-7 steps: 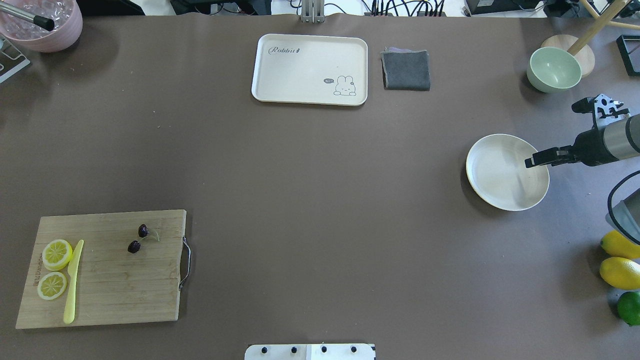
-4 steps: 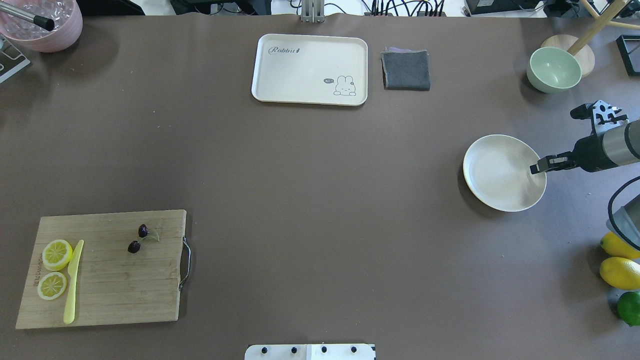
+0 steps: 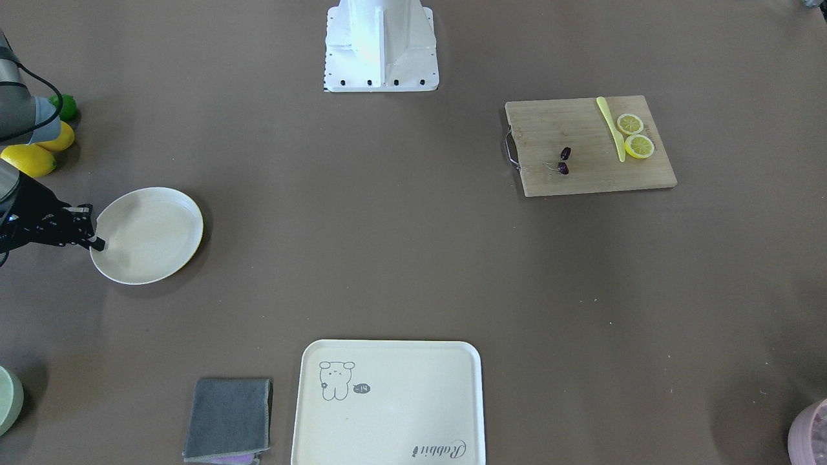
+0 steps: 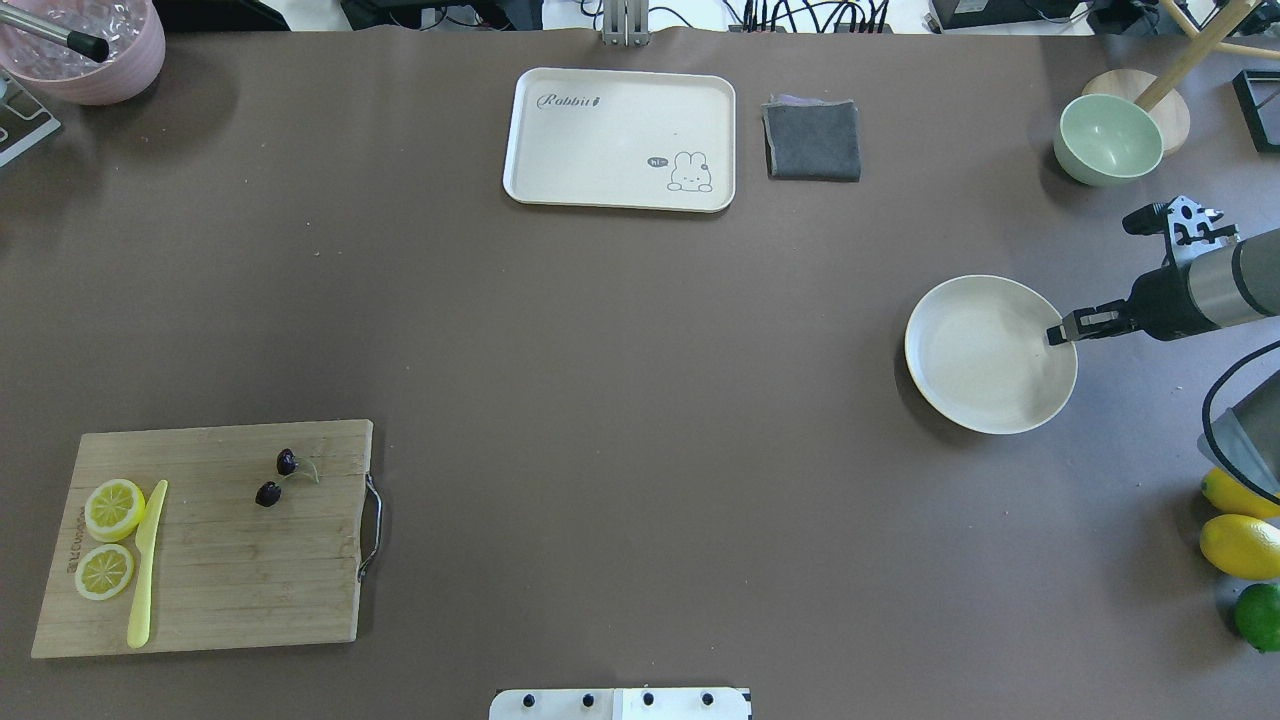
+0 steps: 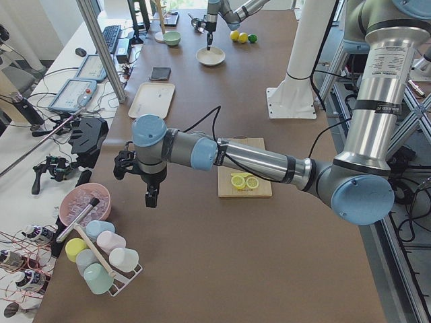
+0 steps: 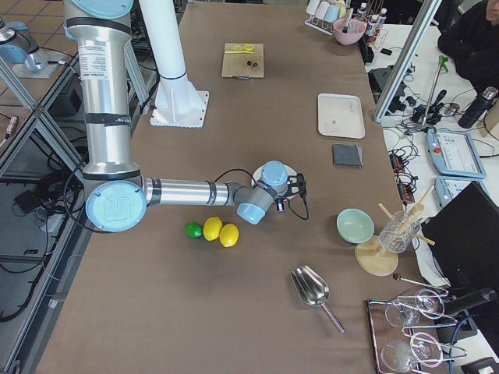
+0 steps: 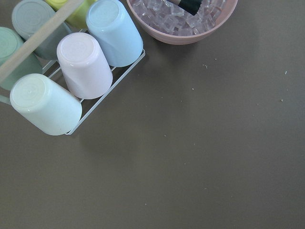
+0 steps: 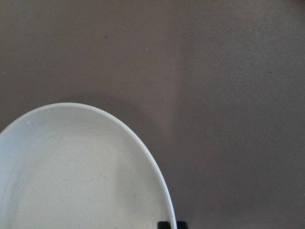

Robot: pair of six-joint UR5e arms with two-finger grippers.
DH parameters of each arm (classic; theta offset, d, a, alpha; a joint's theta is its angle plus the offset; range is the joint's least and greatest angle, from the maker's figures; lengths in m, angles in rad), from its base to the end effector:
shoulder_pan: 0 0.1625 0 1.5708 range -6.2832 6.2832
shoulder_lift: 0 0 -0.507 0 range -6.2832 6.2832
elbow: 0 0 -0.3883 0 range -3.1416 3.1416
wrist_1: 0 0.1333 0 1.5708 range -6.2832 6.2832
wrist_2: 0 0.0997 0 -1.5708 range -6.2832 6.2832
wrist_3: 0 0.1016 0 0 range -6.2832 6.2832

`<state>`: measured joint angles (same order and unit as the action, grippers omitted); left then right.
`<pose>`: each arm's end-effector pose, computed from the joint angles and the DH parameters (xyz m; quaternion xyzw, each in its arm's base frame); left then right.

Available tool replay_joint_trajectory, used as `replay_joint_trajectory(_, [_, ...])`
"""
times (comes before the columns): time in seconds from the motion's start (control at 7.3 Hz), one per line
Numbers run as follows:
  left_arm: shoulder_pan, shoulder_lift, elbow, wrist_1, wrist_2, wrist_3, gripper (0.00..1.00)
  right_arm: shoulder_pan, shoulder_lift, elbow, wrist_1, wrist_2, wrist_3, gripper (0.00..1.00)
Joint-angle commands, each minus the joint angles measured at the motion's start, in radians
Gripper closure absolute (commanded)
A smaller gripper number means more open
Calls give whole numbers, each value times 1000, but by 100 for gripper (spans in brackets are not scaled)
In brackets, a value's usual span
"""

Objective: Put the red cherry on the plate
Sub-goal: 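Drag the white plate with the right gripper toward the table center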

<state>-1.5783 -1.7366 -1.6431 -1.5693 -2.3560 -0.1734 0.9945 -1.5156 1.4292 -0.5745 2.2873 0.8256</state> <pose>-0.0658 -0.5743 0.6174 0.0772 0.3876 -0.0379 0.9178 -0.2365 -0.4861 0.6706 0.1114 -0.5061 -0.0483 0.8539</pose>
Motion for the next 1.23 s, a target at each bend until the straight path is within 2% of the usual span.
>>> replay_joint_trajectory(0.0, [0, -6, 2, -2, 3, 6, 2, 32, 72, 23, -49, 63, 21, 100])
replay_joint_trajectory(0.14, [0, -12, -1, -41, 3, 11, 2, 30, 140, 40, -139, 57, 39, 100])
replay_joint_trajectory(0.41, [3, -49, 3, -86, 1, -9, 2, 18, 240, 50, -212, 37, 85, 100])
replay_joint_trajectory(0.68, [12, -128, 69, -74, 4, -83, 2, -121, 296, 94, -228, -116, 220, 100])
replay_joint_trajectory(0.82, [14, -130, 69, -78, 0, -92, 2, -178, 319, 155, -304, -180, 254, 100])
replay_joint_trajectory(0.96, [15, -115, 59, -165, 18, -89, 2, -222, 340, 247, -403, -199, 307, 100])
replay_joint_trajectory(1.1, [15, -98, 84, -248, 23, -87, 2, -293, 372, 278, -444, -262, 392, 100])
